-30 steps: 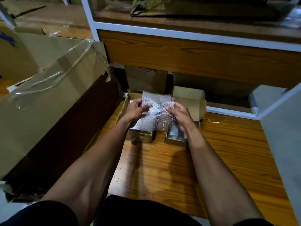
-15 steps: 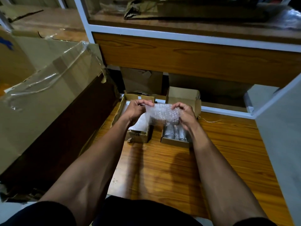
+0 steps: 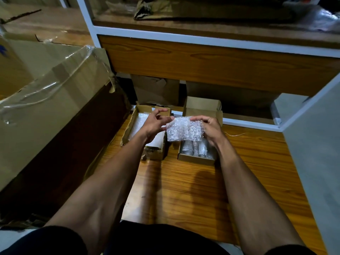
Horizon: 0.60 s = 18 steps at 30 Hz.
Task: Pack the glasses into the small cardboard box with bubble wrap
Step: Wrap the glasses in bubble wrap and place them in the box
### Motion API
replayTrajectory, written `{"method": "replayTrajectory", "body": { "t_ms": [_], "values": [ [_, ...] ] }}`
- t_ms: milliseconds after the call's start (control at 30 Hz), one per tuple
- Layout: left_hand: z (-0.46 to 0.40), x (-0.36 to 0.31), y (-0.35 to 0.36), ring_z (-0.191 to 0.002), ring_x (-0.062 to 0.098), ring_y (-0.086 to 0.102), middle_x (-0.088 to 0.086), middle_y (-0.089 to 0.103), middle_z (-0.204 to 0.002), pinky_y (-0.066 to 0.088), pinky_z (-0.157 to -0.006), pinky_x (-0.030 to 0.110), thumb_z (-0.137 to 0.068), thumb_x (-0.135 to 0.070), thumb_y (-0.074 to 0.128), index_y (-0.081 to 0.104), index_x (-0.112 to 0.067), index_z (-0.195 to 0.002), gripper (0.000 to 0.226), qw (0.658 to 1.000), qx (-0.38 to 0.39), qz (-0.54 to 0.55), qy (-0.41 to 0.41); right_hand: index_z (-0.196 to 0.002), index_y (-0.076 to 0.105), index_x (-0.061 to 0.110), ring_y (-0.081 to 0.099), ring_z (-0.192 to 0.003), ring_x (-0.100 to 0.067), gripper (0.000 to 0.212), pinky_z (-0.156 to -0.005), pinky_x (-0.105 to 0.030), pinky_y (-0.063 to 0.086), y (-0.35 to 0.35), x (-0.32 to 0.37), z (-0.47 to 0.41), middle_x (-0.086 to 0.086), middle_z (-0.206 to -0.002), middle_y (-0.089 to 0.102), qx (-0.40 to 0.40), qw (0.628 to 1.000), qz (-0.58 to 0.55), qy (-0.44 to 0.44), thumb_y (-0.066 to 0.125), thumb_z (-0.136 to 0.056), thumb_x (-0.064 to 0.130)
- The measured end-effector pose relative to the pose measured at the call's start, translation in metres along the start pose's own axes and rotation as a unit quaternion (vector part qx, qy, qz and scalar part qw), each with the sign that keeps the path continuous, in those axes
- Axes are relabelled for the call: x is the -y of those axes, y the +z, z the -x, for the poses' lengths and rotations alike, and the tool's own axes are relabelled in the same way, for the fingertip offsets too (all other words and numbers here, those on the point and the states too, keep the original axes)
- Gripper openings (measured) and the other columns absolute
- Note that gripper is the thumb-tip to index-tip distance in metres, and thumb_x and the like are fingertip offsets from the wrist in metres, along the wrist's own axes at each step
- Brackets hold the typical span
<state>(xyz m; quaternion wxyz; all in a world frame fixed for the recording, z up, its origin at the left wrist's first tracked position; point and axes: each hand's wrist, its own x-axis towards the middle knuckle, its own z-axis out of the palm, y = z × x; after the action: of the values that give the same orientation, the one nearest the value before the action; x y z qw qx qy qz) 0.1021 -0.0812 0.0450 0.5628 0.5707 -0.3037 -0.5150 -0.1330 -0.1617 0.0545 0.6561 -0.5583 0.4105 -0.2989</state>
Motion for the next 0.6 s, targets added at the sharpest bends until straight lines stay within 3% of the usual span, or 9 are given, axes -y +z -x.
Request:
{"method": "replayTrajectory", "body": {
  "t_ms": [133,200,267,300,367,400,433,500,600],
  "values": [
    [-0.008,0.009,0.002,-0.085,0.019,0.067,0.006,0.06,-0.084,0.059,-0.072,0.029,-0.089,-0.001,0.081,0.066,-0.01,-0.125,0.041,0.998,-0.021,-0.053,0.006,-0.107,0.079,0.012,0.066,-0.124,-0.02,0.03,-0.103,-0.046,0.057,-0.005,-0.006,-0.003,0.004,-0.126,0.073,-0.011,0.999,0.038,-0.01,0.054,-0.102,-0.003],
    [-0.011,0.011,0.002,-0.08,0.017,0.065,0.003,0.058,-0.08,0.058,-0.069,0.03,-0.09,0.0,0.079,0.066,-0.008,-0.124,0.037,0.998,-0.038,-0.054,0.015,-0.12,0.074,0.013,0.066,-0.115,-0.019,0.035,-0.087,-0.031,0.062,-0.007,-0.001,0.0,-0.003,-0.133,0.066,-0.016,1.0,0.01,-0.005,0.047,-0.105,-0.005],
    [-0.014,0.012,0.001,-0.078,0.015,0.064,0.001,0.057,-0.079,0.057,-0.069,0.03,-0.091,-0.001,0.078,0.066,-0.006,-0.128,0.039,0.998,-0.042,-0.051,0.021,-0.137,0.061,0.013,0.059,-0.093,-0.01,0.037,-0.063,-0.016,0.056,-0.01,-0.001,0.0,-0.003,-0.12,0.057,-0.019,0.999,-0.033,0.013,0.041,-0.109,0.001],
    [-0.015,0.013,0.0,-0.077,0.013,0.064,-0.001,0.058,-0.078,0.056,-0.068,0.03,-0.091,-0.002,0.078,0.066,-0.006,-0.129,0.04,0.997,-0.043,-0.054,0.023,-0.144,0.056,0.013,0.055,-0.089,-0.01,0.036,-0.063,-0.017,0.055,-0.012,-0.003,-0.002,-0.003,-0.112,0.055,-0.014,0.998,-0.05,0.029,0.041,-0.111,0.011],
    [-0.017,0.015,0.0,-0.074,0.009,0.065,-0.005,0.061,-0.076,0.054,-0.065,0.026,-0.092,-0.004,0.078,0.066,-0.007,-0.13,0.04,0.997,-0.047,-0.063,0.027,-0.148,0.053,0.017,0.059,-0.101,-0.021,0.043,-0.089,-0.031,0.058,-0.016,-0.008,-0.006,-0.01,-0.115,0.056,0.011,0.996,-0.062,0.062,0.045,-0.111,0.036],
    [-0.019,0.016,0.001,-0.073,0.007,0.065,-0.008,0.063,-0.074,0.053,-0.064,0.024,-0.092,-0.004,0.078,0.066,-0.007,-0.131,0.04,0.996,-0.048,-0.066,0.032,-0.144,0.057,0.019,0.059,-0.104,-0.021,0.045,-0.093,-0.034,0.056,-0.016,-0.007,-0.005,-0.008,-0.117,0.056,0.022,0.996,-0.047,0.069,0.052,-0.107,0.044],
    [-0.02,0.017,0.002,-0.07,0.005,0.064,-0.01,0.063,-0.073,0.052,-0.062,0.021,-0.093,-0.005,0.077,0.065,-0.007,-0.131,0.04,0.996,-0.048,-0.069,0.037,-0.137,0.061,0.019,0.061,-0.101,-0.019,0.043,-0.087,-0.031,0.054,-0.015,-0.006,-0.005,-0.006,-0.115,0.057,0.026,0.997,-0.025,0.068,0.062,-0.101,0.043],
    [-0.019,0.017,0.004,-0.07,0.004,0.064,-0.009,0.065,-0.075,0.051,-0.062,0.019,-0.094,-0.007,0.077,0.065,-0.006,-0.132,0.039,0.995,-0.049,-0.076,0.049,-0.128,0.066,0.014,0.071,-0.101,-0.02,0.038,-0.08,-0.026,0.058,-0.013,-0.004,-0.005,-0.01,-0.122,0.065,0.033,0.998,0.006,0.058,0.076,-0.092,0.022],
    [-0.021,0.015,0.005,-0.09,0.017,0.069,0.006,0.069,-0.096,0.055,-0.073,0.03,-0.091,-0.02,0.082,0.065,-0.01,-0.13,0.043,0.997,-0.039,-0.054,0.034,-0.118,0.069,0.011,0.077,-0.098,-0.023,0.027,-0.076,-0.029,0.062,-0.011,-0.002,-0.004,-0.018,-0.123,0.069,0.012,0.998,0.009,0.059,0.076,-0.092,0.005]
  ]
}}
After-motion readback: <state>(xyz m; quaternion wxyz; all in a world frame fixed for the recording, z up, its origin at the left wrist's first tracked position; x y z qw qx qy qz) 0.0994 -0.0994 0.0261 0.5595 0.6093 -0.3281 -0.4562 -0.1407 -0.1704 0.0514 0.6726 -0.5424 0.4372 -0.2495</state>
